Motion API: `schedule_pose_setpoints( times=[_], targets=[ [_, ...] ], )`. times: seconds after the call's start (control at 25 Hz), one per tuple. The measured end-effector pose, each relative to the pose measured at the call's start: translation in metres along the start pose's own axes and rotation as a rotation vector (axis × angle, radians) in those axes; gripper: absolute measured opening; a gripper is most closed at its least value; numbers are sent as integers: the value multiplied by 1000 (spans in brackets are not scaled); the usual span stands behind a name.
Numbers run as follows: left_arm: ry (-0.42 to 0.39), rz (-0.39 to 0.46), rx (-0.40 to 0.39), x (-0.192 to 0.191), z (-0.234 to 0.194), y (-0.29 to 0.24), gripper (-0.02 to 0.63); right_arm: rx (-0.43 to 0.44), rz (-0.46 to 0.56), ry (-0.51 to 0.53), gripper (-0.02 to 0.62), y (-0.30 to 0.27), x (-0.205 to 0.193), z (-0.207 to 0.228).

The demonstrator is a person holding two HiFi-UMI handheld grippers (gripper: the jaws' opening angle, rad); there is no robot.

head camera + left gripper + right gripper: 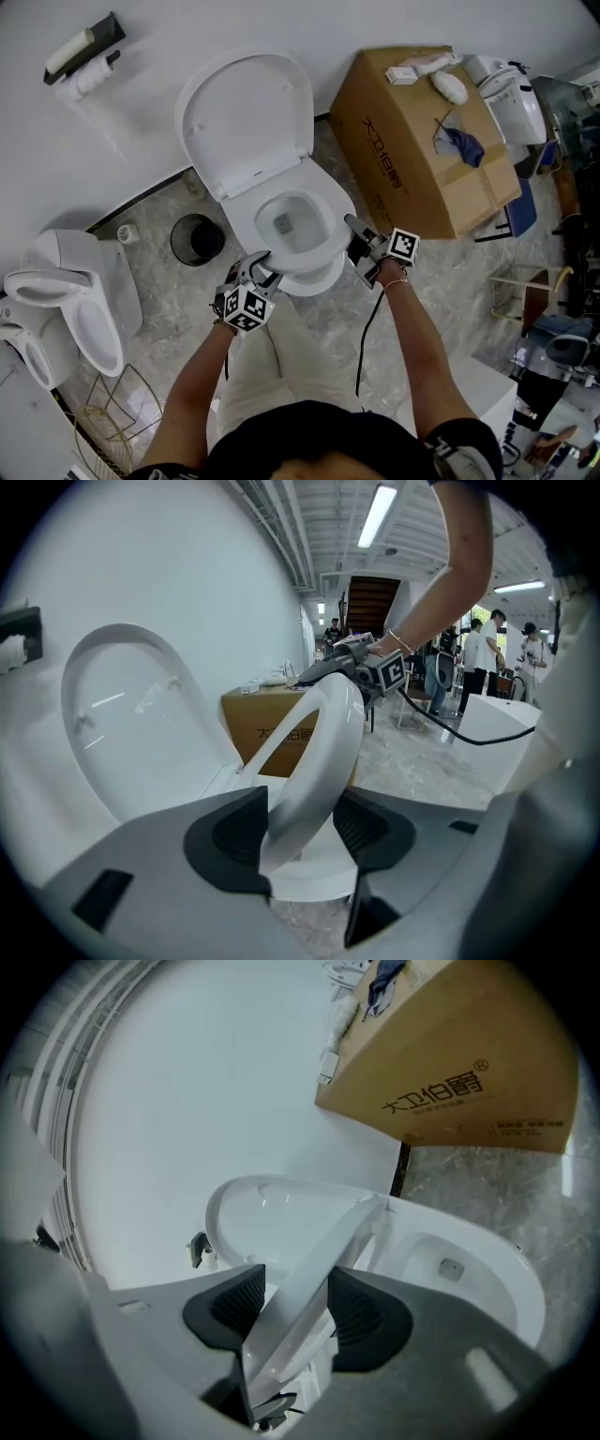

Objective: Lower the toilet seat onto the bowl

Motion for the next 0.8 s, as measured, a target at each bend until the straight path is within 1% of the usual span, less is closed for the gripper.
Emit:
schedule_pose_setpoints(
  times=[0.08, 0.16, 0.2, 0.28, 0.4, 0.48, 0.64, 0.72, 0.76, 0.8],
  targets=[
    [51, 12, -35, 0, 2, 1, 229, 10, 23, -26, 200, 3, -2, 3],
    [104, 16, -71, 0, 4, 3, 293, 17, 40, -44, 192, 6, -5, 6],
    [121, 13, -78, -2, 5, 4, 302, 17, 45, -49, 190, 8, -6, 8],
    [152, 5, -88, -8, 4, 5, 308, 14, 52, -55, 186, 10, -7, 12],
    [225, -4, -115, -21, 1, 5, 319, 14, 53, -57, 186, 11, -10, 15],
    [259, -19, -132, -29, 2, 3, 324, 12, 57, -62, 183, 13, -13, 18],
    [330, -53, -195, -44, 10, -6, 330, -5, 66, -80, 175, 19, -19, 27],
    [350, -62, -211, -48, 15, -8, 333, -16, 64, -78, 173, 21, -22, 31],
    [370, -60, -223, -48, 17, -7, 333, -21, 63, -77, 173, 22, -24, 34],
    [410, -54, -239, -50, 18, -6, 333, -26, 62, -77, 173, 23, -26, 36]
  ],
)
Point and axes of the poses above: the fingertips, and each gripper's own axes: y backward along the fingers, z to its right, x out of its top, the point moved 1 cm from there along y, backward along the fingers, and after that the axes turned 15 degrees about -z, right-handed, at the moved point
